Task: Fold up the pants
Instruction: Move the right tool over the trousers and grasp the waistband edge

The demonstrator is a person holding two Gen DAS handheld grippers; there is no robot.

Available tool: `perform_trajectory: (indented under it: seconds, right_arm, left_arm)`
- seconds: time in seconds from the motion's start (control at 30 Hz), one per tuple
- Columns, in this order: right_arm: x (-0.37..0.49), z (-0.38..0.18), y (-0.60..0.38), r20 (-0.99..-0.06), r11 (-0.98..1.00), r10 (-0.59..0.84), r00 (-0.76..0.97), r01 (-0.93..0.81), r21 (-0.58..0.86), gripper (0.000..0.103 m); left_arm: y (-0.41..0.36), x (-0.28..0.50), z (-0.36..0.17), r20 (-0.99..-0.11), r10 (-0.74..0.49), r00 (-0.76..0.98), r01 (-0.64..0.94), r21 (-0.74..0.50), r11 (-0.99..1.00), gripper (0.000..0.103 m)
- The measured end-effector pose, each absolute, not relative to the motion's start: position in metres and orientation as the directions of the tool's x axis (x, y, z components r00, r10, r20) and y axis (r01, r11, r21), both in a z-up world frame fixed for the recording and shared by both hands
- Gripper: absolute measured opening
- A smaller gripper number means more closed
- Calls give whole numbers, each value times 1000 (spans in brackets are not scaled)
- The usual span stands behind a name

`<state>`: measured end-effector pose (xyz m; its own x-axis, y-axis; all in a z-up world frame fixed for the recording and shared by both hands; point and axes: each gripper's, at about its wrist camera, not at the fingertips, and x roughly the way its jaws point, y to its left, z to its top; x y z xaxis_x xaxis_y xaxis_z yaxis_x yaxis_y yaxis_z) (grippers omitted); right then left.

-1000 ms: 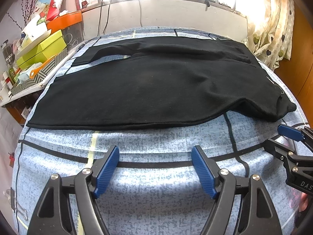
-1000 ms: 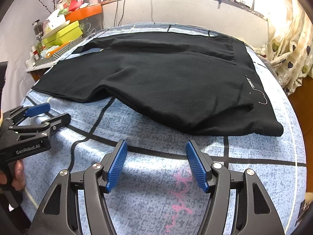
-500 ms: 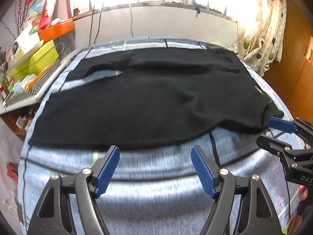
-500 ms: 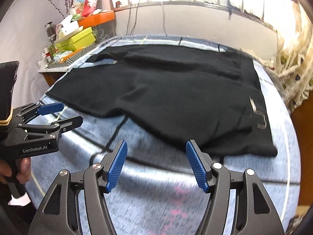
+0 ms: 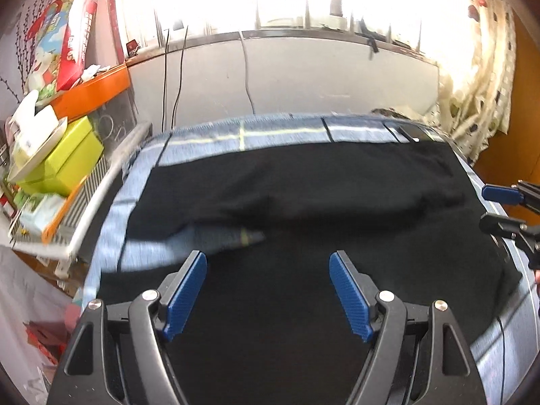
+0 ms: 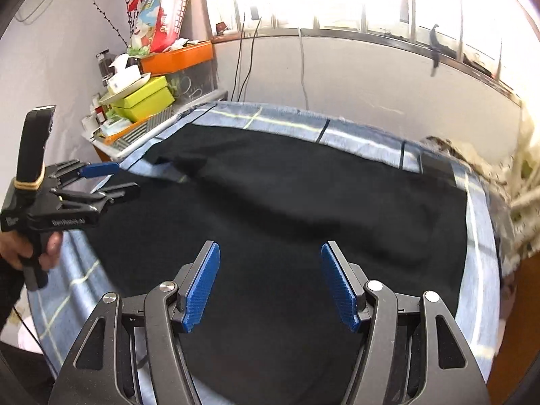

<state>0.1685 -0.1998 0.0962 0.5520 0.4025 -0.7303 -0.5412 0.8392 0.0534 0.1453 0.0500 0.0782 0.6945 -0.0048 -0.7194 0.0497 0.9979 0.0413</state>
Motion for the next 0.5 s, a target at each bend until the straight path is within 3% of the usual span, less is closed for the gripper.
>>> perform_trajectory:
  seconds: [0.5]
  right_arm:
    - [323, 52, -194, -814, 786, 307, 493, -614, -75, 64]
  left_arm:
    - [90, 296, 42, -771, 50, 635, 15, 77, 997, 78]
